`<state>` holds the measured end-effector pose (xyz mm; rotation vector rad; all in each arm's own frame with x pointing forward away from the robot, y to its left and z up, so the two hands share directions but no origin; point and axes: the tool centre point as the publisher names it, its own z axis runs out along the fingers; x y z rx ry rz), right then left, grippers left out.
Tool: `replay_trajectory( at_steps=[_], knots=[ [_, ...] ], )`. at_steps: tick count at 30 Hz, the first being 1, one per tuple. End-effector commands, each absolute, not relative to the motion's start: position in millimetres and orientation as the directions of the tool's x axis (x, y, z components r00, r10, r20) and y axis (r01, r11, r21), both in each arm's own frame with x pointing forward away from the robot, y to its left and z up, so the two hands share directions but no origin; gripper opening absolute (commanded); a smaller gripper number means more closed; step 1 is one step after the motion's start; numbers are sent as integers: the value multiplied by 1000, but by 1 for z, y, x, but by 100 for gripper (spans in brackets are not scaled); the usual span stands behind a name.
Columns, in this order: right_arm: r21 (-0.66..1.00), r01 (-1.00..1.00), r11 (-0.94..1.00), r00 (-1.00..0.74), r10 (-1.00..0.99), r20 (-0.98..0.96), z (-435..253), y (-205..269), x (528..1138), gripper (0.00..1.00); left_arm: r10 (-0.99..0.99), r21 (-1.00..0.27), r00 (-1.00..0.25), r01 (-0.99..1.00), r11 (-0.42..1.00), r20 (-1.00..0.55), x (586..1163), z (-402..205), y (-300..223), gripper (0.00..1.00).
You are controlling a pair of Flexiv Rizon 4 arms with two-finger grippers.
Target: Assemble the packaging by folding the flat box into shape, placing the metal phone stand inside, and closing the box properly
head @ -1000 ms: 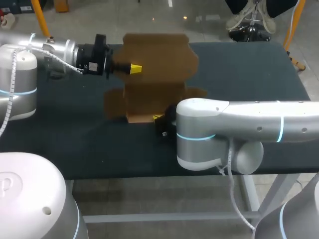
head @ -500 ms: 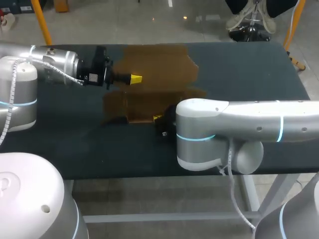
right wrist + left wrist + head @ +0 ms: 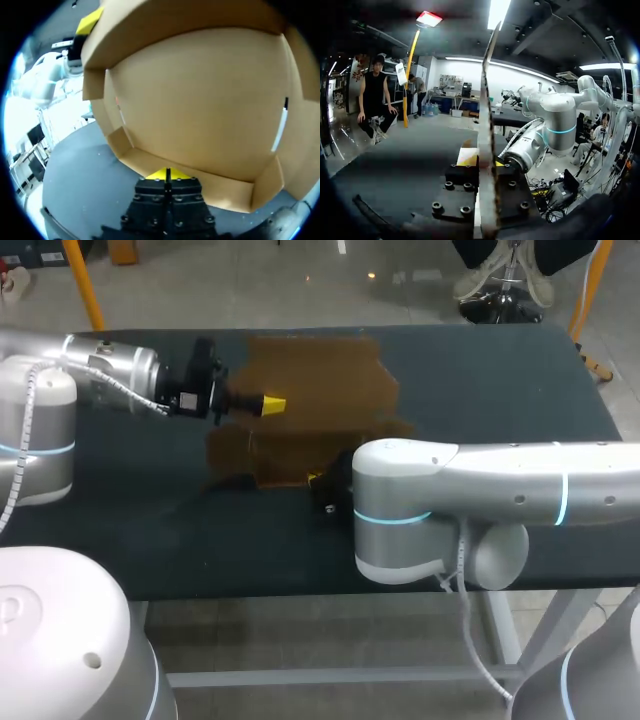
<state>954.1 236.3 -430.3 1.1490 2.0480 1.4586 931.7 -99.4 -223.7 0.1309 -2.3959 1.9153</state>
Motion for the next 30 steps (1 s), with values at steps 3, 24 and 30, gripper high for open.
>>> replay_trajectory(
  at_steps=[3,24,30],
  knots=[
    [908,399,129,-591,793,148,-439,241,957,0,-14,-972,-994,-110,209,110,932,-232,-99,0],
    [908,399,129,-591,793,148,-439,241,957,0,-18,-976,-994,-111,186,110,932,-235,-94,0],
    [908,399,129,-591,793,148,-439,241,957,0,-19,-976,-994,-111,186,109,932,-235,-94,0]
  ],
)
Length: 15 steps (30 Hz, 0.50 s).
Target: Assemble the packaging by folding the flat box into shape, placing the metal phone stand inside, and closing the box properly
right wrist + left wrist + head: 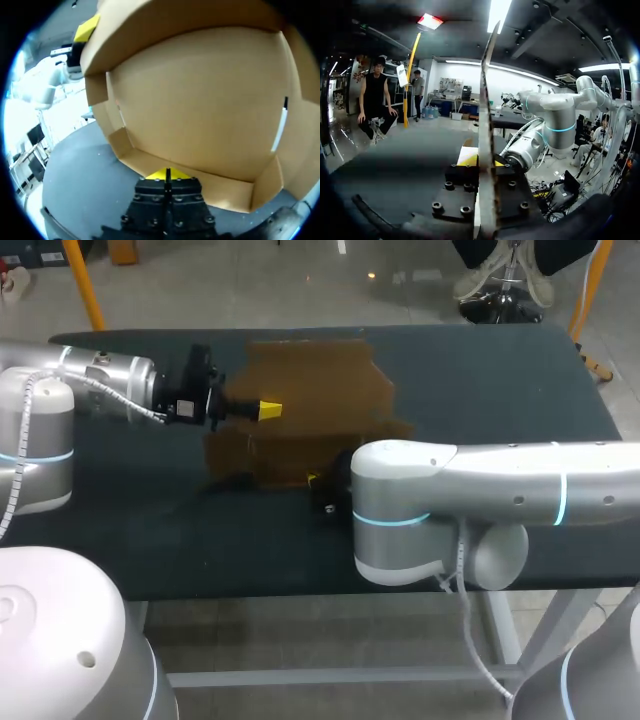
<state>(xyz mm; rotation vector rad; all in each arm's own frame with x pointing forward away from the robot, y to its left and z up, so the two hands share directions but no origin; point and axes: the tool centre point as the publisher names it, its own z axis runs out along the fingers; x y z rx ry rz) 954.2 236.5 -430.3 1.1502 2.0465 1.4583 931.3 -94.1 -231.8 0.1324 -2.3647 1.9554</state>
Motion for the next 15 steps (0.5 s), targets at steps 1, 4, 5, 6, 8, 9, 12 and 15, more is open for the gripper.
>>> replay_trajectory(
  at_steps=[1,4,5,6,8,9,12,15],
  knots=[
    [908,399,129,-591,793,148,-439,241,957,0,-19,-976,-994,-111,186,109,932,-235,-94,0],
    [908,399,129,-591,793,148,-439,241,957,0,-19,-976,-994,-111,186,109,932,-235,-94,0],
    [908,399,129,-591,793,148,-439,241,957,0,-19,-976,-994,-111,186,109,932,-235,-94,0],
    [908,399,129,-591,793,148,-439,241,957,0,-19,-976,-994,-111,186,109,932,-235,-94,0],
    [909,398,127,-593,791,149,-438,240,955,0,-19,-976,-994,-111,186,109,932,-235,-94,0],
    [910,396,125,-598,787,152,-437,240,954,0,-19,-976,-994,-111,186,109,932,-235,-94,0],
    [915,386,118,-610,777,157,-433,238,948,0,-19,-976,-994,-111,186,109,932,-235,-94,0],
    [917,382,112,-622,765,166,-428,234,942,0,-19,-976,-994,-111,186,109,932,-235,-94,0]
  ],
)
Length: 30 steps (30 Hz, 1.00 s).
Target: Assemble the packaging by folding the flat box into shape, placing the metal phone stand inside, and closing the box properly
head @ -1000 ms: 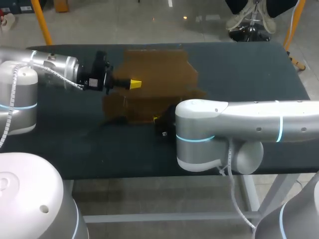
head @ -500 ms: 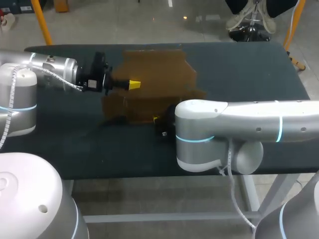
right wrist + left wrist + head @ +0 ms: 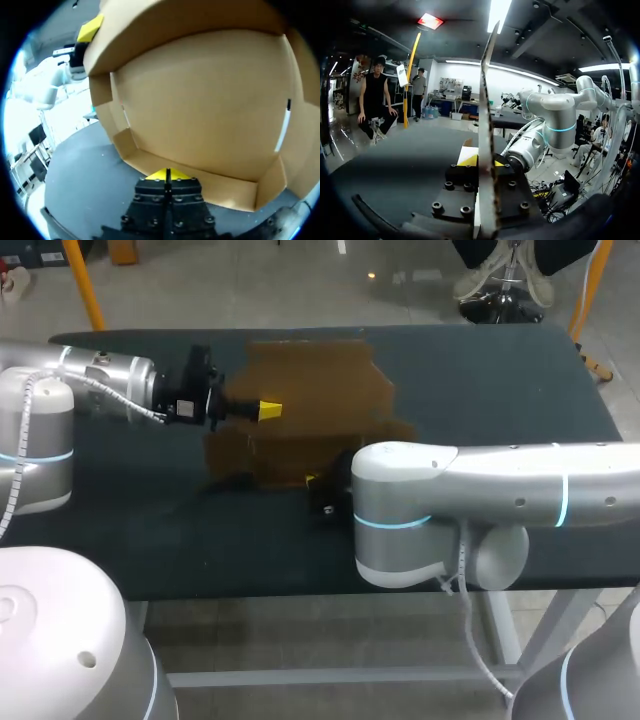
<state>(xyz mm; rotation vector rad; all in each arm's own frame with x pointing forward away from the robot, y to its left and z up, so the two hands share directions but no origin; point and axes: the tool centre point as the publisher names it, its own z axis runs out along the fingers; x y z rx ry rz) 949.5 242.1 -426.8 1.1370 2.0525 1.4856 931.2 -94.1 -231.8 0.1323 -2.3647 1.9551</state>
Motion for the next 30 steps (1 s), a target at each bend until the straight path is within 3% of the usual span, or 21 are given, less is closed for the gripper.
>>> replay_trajectory(
  at_steps=[1,30],
  knots=[
    [918,380,112,-625,763,165,-427,233,939,0,-19,-976,-994,-111,186,109,932,-235,-94,0],
    [936,332,116,-745,641,185,-365,167,848,0,-19,-976,-994,-111,186,109,932,-235,-94,0]
  ],
)
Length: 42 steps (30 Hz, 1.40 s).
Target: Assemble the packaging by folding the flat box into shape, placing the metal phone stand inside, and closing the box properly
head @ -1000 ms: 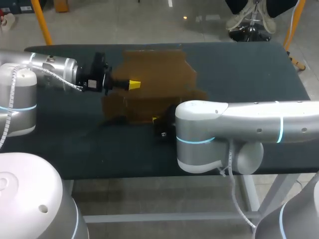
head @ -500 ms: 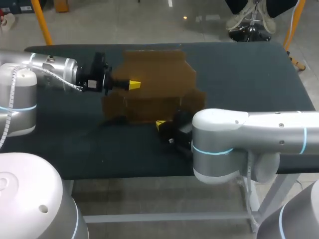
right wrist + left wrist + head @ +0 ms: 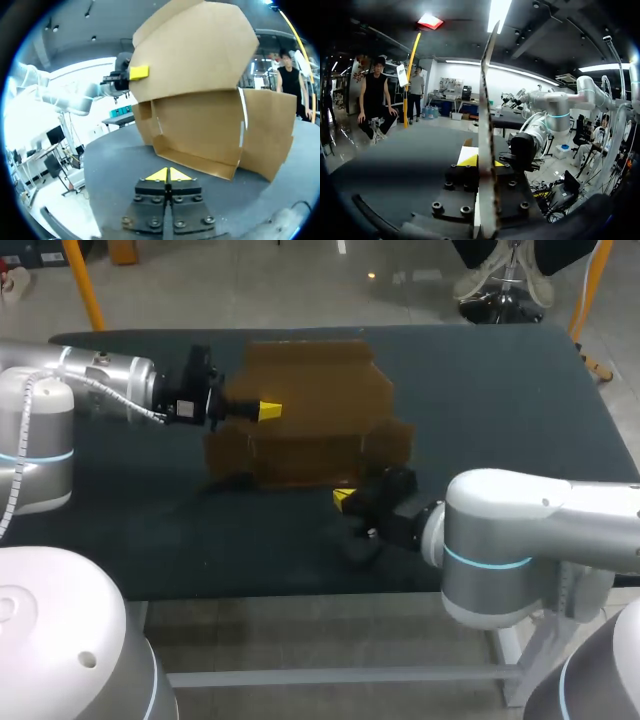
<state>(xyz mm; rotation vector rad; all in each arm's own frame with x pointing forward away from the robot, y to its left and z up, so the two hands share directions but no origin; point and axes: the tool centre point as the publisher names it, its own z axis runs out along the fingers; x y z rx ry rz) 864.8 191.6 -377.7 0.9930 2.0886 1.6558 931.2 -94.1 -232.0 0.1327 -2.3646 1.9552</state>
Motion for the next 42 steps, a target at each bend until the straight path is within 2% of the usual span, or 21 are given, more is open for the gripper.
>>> replay_trajectory(
  at_steps=[1,16,19,21,25,29,30,31,42],
  knots=[
    [934,335,121,-752,632,188,-363,163,846,0,-19,-976,-994,-111,186,109,932,-235,-94,0],
    [917,302,260,-796,598,93,-345,95,825,0,-19,-976,-994,-111,186,109,932,-235,-94,0],
    [908,295,297,-809,583,72,-345,83,824,12,-19,-976,-994,-111,186,109,932,-235,-94,0],
    [906,294,304,-816,574,72,-346,75,827,26,-19,-976,-994,-111,186,109,932,-235,-94,0],
    [901,289,324,-829,555,67,-348,62,832,36,-19,-976,-994,-111,186,109,932,-235,-94,0],
    [895,268,356,-850,525,46,-347,52,836,51,-19,-976,-994,-111,186,109,932,-235,-94,0],
    [894,261,364,-854,520,38,-348,50,837,64,-19,-976,-994,-111,186,109,932,-235,-94,0],
    [893,256,371,-856,516,31,-348,48,840,71,-19,-976,-994,-111,186,109,932,-235,-94,0],
    [892,195,407,-881,472,-24,-356,27,873,78,-19,-976,-994,-111,186,109,932,-235,-94,0]
  ],
)
